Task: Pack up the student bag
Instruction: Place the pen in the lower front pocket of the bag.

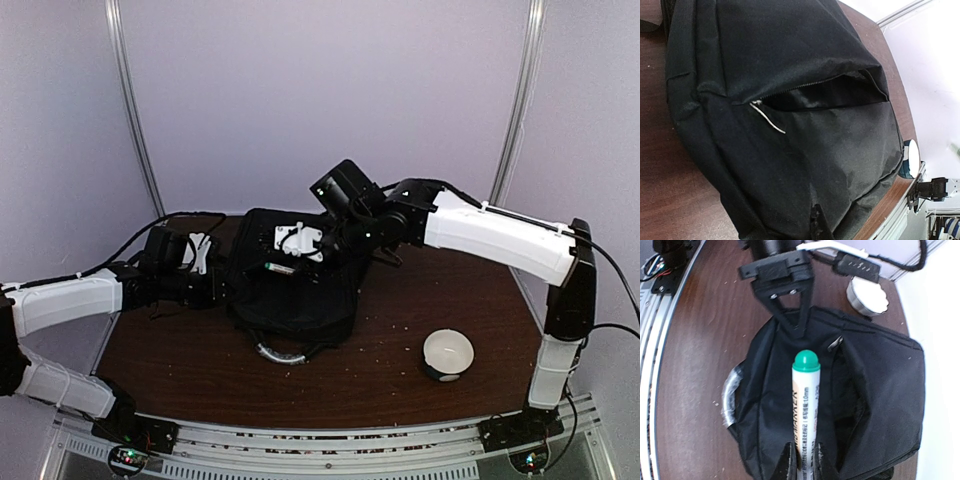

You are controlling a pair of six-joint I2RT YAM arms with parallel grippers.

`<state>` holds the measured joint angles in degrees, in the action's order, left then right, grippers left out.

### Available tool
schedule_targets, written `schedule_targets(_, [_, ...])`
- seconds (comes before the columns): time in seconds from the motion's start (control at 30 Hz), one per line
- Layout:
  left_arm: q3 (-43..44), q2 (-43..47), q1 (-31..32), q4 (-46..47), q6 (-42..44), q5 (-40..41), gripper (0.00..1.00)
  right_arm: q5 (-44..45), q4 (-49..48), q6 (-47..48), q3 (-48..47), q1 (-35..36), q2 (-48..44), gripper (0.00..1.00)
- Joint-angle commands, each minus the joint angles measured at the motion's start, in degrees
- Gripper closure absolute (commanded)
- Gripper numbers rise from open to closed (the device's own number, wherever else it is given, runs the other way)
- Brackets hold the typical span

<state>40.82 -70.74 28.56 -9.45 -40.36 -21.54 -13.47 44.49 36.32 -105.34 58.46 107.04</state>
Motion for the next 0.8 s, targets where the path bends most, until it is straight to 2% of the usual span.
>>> schedule_targets(0.0, [3.34, 1.43, 0.29, 5.19, 1.98, -4.68, 1.0, 0.37, -6.7, 1.72, -5.98, -1.11, 5.81, 0.94])
schedule_targets(0.43, [2.79, 4.8, 0.32, 3.46, 3.11, -5.62, 1.0, 3.02, -10.16, 6.43, -6.85, -1.36, 13.64, 0.95])
schedule_targets(0.77, [3.4, 4.96, 0.43, 3.65, 2.87, -6.29, 1.0, 13.04, -13.54, 9.7, -9.08, -1.63, 20.13, 0.96])
